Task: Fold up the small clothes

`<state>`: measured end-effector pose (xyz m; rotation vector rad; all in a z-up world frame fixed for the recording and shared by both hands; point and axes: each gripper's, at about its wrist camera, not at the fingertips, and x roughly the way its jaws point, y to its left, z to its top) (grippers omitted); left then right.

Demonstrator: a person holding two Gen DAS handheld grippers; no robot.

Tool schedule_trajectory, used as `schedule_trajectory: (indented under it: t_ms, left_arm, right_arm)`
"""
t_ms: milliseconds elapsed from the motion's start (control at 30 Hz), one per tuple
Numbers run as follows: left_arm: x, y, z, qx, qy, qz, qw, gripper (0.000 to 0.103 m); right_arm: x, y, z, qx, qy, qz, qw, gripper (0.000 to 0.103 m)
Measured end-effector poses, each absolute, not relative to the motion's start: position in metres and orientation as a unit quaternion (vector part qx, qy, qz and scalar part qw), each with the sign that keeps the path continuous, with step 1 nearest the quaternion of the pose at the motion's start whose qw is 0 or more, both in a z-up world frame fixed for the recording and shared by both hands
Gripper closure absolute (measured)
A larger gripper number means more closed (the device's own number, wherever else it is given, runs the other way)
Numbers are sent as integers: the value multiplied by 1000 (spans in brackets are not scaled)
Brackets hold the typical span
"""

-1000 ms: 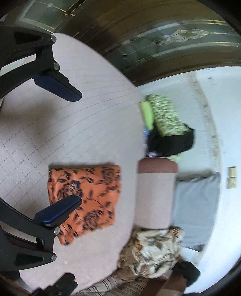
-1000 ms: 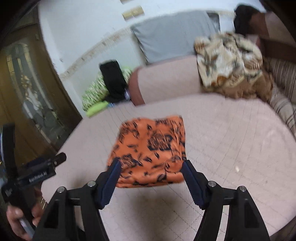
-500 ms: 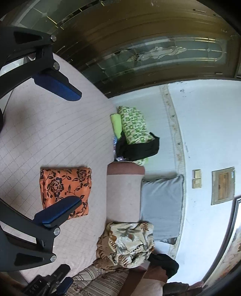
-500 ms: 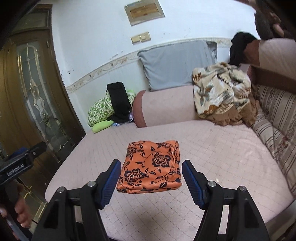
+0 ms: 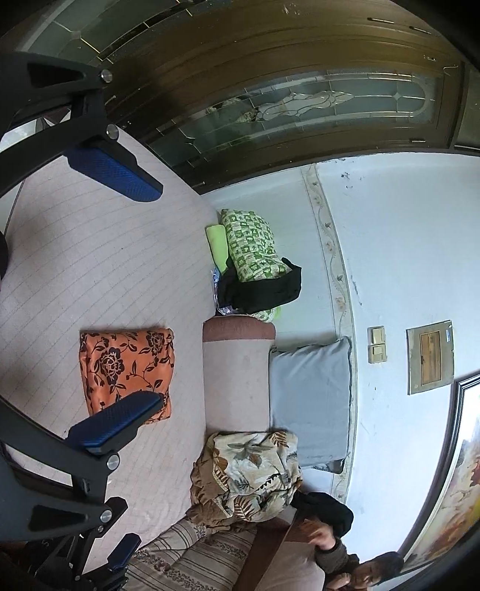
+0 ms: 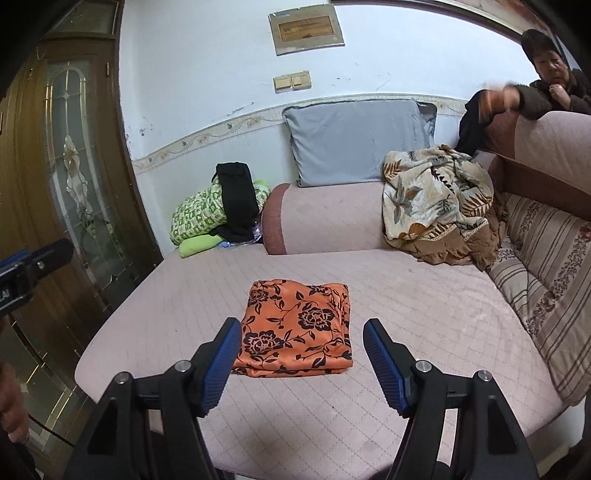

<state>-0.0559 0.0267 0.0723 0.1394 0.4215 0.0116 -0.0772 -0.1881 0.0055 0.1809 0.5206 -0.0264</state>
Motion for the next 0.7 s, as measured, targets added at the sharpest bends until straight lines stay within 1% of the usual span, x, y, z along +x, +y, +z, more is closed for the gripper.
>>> schedule_trajectory:
  t_ms: [700]
  left_arm:
    - [-34, 29, 51, 59, 244, -23, 968, 1]
  right_arm:
    - [-62, -183, -11, 69, 275, -26, 959, 31]
